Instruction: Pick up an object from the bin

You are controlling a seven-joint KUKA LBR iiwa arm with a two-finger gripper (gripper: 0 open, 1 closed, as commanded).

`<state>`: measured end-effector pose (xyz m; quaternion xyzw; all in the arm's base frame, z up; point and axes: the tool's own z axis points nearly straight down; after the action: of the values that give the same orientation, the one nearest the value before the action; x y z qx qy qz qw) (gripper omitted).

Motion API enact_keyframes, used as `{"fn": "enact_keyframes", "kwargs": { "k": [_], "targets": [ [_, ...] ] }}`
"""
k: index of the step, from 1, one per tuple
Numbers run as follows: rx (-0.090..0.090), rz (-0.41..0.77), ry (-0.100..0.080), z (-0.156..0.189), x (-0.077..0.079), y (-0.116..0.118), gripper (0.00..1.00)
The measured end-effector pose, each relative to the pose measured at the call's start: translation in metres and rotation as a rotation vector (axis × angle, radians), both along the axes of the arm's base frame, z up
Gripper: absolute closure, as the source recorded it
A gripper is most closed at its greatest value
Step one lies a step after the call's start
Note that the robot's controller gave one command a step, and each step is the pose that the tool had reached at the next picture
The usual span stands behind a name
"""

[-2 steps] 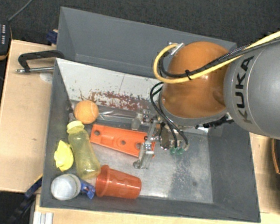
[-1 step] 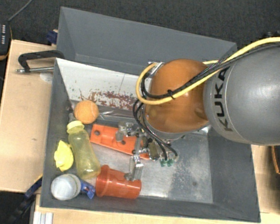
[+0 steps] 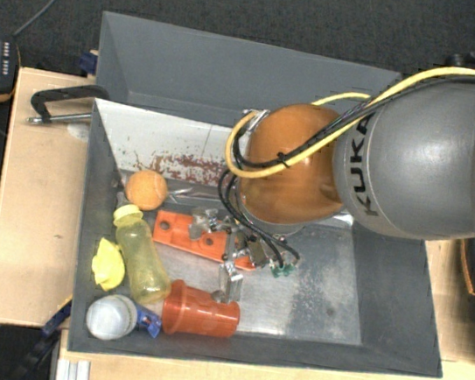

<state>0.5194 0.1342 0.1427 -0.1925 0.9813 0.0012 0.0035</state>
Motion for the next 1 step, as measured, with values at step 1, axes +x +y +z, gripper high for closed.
{"fn": "enact_keyframes", "kwargs": {
  "k": [1],
  "targets": [
    [-0.001, 0.506, -0.003, -0.0346, 0.0172, -0.0074, 1.00]
  ]
}}
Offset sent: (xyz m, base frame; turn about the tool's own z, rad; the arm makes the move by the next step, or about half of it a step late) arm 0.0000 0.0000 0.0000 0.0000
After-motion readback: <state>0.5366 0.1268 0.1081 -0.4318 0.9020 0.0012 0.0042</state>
